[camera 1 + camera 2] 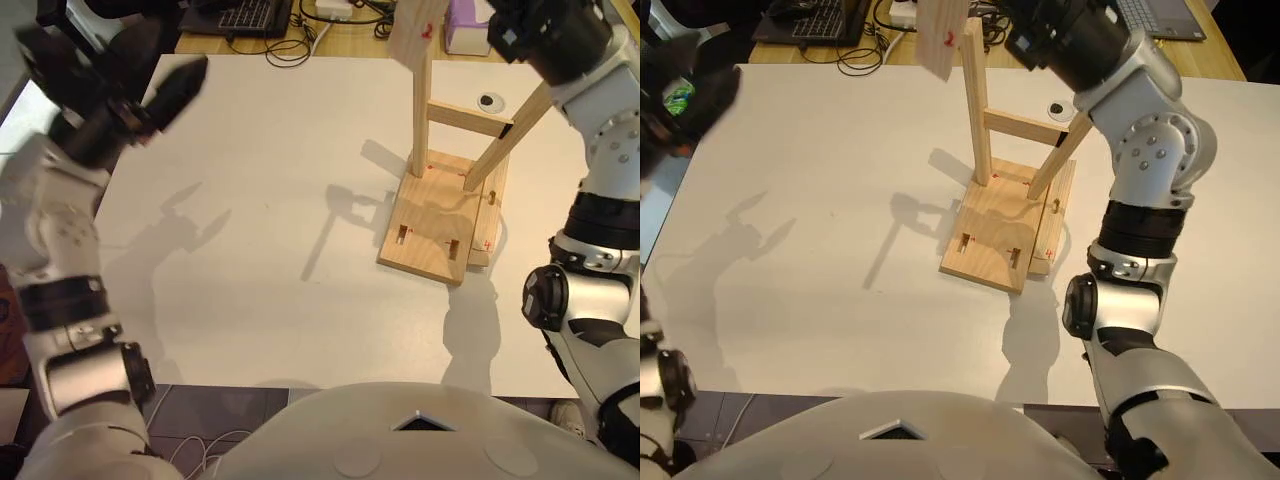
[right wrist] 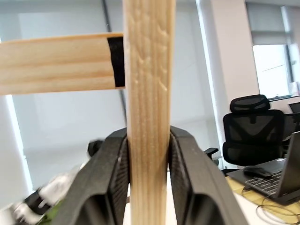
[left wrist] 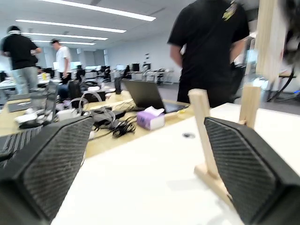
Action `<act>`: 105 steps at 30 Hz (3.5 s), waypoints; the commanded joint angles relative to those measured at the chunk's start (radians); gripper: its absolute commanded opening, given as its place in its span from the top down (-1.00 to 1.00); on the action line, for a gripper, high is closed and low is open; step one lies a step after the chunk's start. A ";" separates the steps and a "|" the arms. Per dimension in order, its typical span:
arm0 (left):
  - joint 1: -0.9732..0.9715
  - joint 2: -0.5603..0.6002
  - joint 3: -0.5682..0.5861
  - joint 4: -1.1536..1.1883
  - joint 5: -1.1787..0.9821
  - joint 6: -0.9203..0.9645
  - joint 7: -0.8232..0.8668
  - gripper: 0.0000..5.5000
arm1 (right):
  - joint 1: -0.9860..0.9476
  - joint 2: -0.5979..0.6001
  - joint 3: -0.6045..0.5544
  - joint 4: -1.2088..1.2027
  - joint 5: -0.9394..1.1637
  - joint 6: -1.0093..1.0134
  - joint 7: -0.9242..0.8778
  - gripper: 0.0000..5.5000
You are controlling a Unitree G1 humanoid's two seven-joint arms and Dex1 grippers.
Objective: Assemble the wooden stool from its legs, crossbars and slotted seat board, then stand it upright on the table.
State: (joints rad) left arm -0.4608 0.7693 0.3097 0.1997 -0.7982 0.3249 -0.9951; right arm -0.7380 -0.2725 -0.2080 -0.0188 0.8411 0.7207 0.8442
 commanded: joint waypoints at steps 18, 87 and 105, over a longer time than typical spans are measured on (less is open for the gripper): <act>-0.473 -0.057 -0.210 0.061 -0.007 0.423 -0.428 -0.59 | 0.173 -0.105 0.275 -0.173 -0.048 0.043 0.160 0.63; 0.077 -0.592 0.017 -0.594 0.094 0.394 0.859 0.63 | 0.712 -0.461 0.336 -0.032 -0.812 -0.550 -0.024 -0.31; 0.088 -0.670 -0.019 -0.585 0.115 0.278 0.972 0.63 | 0.393 -0.333 0.624 0.358 -1.057 -0.772 0.029 -0.31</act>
State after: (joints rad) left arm -0.3547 0.1067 0.2932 -0.3878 -0.6788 0.6134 -0.0370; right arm -0.3644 -0.6527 0.3518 0.2631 -0.1478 -0.0373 0.8866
